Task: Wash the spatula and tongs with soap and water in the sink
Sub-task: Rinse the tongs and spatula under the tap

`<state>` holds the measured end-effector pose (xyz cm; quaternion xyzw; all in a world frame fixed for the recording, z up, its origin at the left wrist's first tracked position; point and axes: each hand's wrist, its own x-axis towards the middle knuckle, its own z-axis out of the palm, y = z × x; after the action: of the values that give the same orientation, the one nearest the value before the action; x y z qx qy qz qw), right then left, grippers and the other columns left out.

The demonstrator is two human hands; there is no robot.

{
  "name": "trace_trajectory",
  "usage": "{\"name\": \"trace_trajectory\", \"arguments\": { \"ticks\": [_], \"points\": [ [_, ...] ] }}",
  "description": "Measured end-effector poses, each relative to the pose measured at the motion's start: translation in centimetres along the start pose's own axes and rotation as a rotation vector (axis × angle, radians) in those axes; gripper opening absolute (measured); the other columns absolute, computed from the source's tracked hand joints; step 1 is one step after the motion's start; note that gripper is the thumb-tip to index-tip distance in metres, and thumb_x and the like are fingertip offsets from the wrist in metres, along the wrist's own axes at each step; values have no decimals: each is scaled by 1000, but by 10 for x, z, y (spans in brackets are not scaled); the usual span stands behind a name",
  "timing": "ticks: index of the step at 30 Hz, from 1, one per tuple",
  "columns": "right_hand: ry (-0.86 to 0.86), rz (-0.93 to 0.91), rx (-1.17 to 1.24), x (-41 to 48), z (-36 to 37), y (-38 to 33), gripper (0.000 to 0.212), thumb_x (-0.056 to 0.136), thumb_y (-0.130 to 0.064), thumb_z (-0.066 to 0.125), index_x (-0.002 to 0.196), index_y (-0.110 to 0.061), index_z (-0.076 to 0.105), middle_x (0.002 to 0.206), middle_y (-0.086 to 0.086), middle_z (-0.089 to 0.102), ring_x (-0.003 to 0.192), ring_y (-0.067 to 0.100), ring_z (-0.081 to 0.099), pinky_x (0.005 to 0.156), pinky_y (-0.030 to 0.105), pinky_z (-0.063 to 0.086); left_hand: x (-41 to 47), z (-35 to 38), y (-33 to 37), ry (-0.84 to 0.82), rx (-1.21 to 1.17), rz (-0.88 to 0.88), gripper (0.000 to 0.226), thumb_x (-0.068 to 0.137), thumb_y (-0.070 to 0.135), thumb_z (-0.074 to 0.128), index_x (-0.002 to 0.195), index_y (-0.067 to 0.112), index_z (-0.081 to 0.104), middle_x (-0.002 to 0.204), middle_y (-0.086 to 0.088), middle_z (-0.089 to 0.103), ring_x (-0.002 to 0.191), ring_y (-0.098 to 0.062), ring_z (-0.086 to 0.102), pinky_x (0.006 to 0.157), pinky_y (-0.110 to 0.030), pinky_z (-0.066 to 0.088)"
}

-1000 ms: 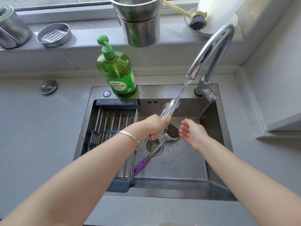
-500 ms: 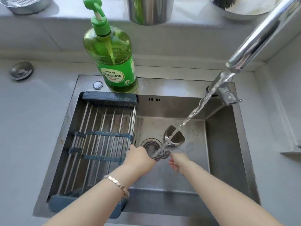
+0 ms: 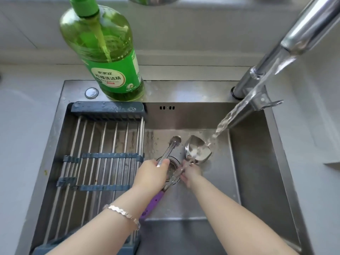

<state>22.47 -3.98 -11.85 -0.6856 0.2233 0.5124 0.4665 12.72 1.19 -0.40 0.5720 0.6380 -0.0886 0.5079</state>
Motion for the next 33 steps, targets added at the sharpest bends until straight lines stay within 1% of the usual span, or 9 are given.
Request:
{"name": "trace_trajectory", "arguments": {
  "ticks": [3,7,12,16,18,24,28,31,33],
  "points": [
    [-3,-129,24,-26,-18,-15,26,93,-7,54,67,-10,53,70,5,58,69,20,57,76,35,51,-18,-6,12,-129,-445,-182,16,93,15,56,107,10,51,72,-8,62,65,-19,57,62,-31,51],
    [73,-282,97,-77,-53,-58,21,93,-9,55,72,-9,57,74,4,61,70,15,59,83,34,50,-35,-20,22,-212,-668,-154,39,90,4,58,127,-1,46,70,-8,64,67,-20,63,62,-30,53],
    [82,-288,253,-133,-94,-96,16,93,-11,56,78,-3,55,78,8,62,77,21,62,81,35,51,-70,-32,36,-23,-379,161,4,89,5,58,92,4,57,77,-6,64,69,-17,60,52,-14,50],
    [-10,-251,348,-158,-100,-110,19,93,-10,54,75,-6,52,73,9,58,65,20,59,64,33,58,-91,-50,35,105,-21,353,13,91,17,54,91,5,60,72,-4,60,57,-12,49,45,-13,37],
    [-57,-225,390,-167,-95,-114,20,94,-9,53,74,-6,51,72,9,56,63,20,57,53,29,57,-100,-60,37,35,-26,358,20,94,21,51,97,4,61,85,-8,68,62,-12,58,53,-19,44],
    [-113,-224,456,-184,-68,-124,18,96,-8,48,79,-6,47,80,10,57,68,22,59,82,40,49,-116,-74,46,-335,11,293,36,88,38,60,102,6,58,75,-6,70,62,-22,62,45,-25,45],
    [-164,-215,654,-190,-54,-125,21,101,-19,37,90,-5,48,80,9,55,68,17,59,71,30,54,-121,-71,63,-311,127,270,46,81,57,60,78,11,60,47,7,58,36,-9,49,39,-18,39],
    [-211,-128,794,-197,-36,-111,36,103,-23,28,75,-8,44,68,6,49,45,13,56,42,19,50,-122,-55,75,-208,119,284,45,84,53,59,75,10,57,38,6,50,22,-5,38,32,-13,33],
    [-149,-124,756,-199,-22,-101,34,102,-12,29,71,-10,40,63,3,40,44,12,44,43,19,41,-119,-47,79,-142,146,311,44,85,52,58,78,9,56,42,2,49,19,-5,36,31,-13,30]
  ]
}}
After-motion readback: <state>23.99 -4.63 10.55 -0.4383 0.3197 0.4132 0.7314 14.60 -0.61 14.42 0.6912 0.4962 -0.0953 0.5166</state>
